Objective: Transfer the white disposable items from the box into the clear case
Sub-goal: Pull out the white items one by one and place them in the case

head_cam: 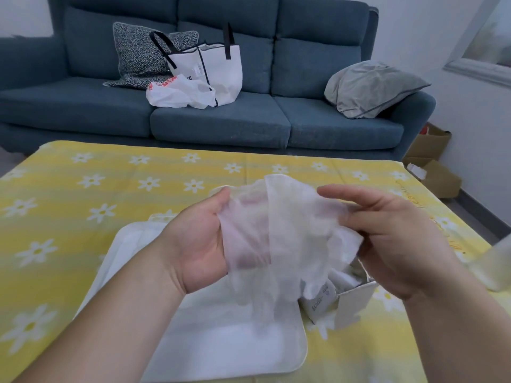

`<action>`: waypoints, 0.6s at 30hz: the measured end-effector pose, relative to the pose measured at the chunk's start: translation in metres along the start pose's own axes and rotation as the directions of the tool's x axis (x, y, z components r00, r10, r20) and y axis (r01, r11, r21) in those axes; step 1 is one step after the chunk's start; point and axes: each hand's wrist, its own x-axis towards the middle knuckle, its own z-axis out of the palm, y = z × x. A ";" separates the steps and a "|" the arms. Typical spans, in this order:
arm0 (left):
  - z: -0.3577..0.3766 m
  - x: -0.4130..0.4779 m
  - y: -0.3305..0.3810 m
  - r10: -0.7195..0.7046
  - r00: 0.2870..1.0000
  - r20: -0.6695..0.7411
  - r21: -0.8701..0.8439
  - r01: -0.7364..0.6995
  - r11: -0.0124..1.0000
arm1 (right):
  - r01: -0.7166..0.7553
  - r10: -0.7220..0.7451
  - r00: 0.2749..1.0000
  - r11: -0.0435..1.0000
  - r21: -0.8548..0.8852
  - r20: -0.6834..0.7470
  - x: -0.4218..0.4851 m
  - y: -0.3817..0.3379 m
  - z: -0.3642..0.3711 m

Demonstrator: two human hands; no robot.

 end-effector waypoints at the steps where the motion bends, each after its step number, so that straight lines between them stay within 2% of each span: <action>1: -0.001 0.000 0.000 0.000 1.000 -0.003 -0.007 0.000 1.000 | 0.026 -0.027 0.999 0.999 0.028 0.034 -0.003 -0.004 0.001; 6: -0.005 -0.001 0.001 -0.010 0.997 0.075 -0.033 0.013 0.999 | 0.068 -0.160 0.938 0.955 0.288 0.307 -0.029 -0.029 0.006; 8: -0.007 0.003 0.000 -0.021 0.997 0.078 -0.005 0.022 1.000 | 0.054 -0.167 0.904 0.958 0.281 0.394 -0.026 -0.023 0.007; 10: -0.007 0.004 -0.001 -0.048 0.997 0.061 -0.015 0.049 0.999 | 0.062 -0.108 0.928 0.988 0.140 0.357 -0.014 -0.007 0.008; 12: -0.005 0.003 -0.003 -0.060 0.996 0.060 -0.020 0.061 0.998 | 0.058 -0.048 0.974 0.998 -0.039 0.223 -0.003 0.008 0.013; 15: 0.001 0.000 -0.002 -0.046 0.994 0.097 -0.023 0.048 0.999 | 0.102 -0.070 0.990 0.950 -0.295 0.119 0.003 0.020 0.017; 18: 0.004 -0.004 0.001 -0.052 0.994 0.099 0.030 0.049 0.998 | 0.161 -0.127 0.986 0.902 -0.400 0.110 0.004 0.022 0.016</action>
